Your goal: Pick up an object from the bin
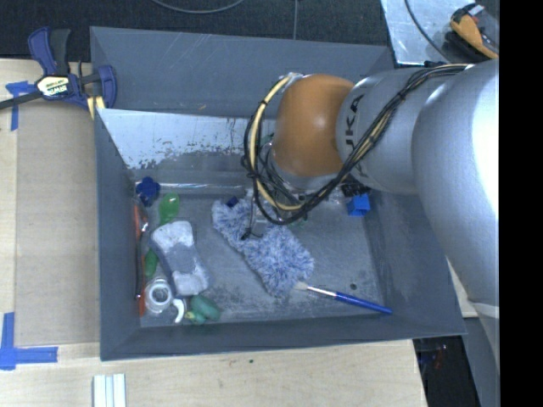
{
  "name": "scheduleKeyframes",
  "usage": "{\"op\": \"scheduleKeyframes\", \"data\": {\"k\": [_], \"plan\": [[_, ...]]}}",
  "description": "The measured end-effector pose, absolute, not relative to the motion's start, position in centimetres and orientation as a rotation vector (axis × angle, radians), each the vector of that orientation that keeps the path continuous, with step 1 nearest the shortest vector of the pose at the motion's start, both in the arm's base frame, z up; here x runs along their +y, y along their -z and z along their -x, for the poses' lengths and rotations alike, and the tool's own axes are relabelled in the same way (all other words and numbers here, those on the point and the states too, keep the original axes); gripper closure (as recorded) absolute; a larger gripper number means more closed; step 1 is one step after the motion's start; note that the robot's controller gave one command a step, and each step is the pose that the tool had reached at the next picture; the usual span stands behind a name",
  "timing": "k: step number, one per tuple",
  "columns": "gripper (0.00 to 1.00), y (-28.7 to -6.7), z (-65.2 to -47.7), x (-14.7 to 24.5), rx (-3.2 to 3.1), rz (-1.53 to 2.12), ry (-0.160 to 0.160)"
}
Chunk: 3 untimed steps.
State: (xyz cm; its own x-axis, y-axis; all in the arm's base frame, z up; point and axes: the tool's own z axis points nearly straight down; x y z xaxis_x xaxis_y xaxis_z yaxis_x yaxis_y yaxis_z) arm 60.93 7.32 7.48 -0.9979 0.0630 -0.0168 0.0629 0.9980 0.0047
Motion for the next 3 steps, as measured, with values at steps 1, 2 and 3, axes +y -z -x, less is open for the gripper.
{"op": "scheduleKeyframes", "data": {"k": [1, 2, 3], "plan": [[1.00, -7.5, -60.9, 7.3, 3.123, -0.099, -0.006], [1.00, -8.7, -60.8, 7.3, 3.124, -0.099, -0.007], [1.00, -12.1, -60.7, 7.3, 3.130, -0.100, -0.005]]}}
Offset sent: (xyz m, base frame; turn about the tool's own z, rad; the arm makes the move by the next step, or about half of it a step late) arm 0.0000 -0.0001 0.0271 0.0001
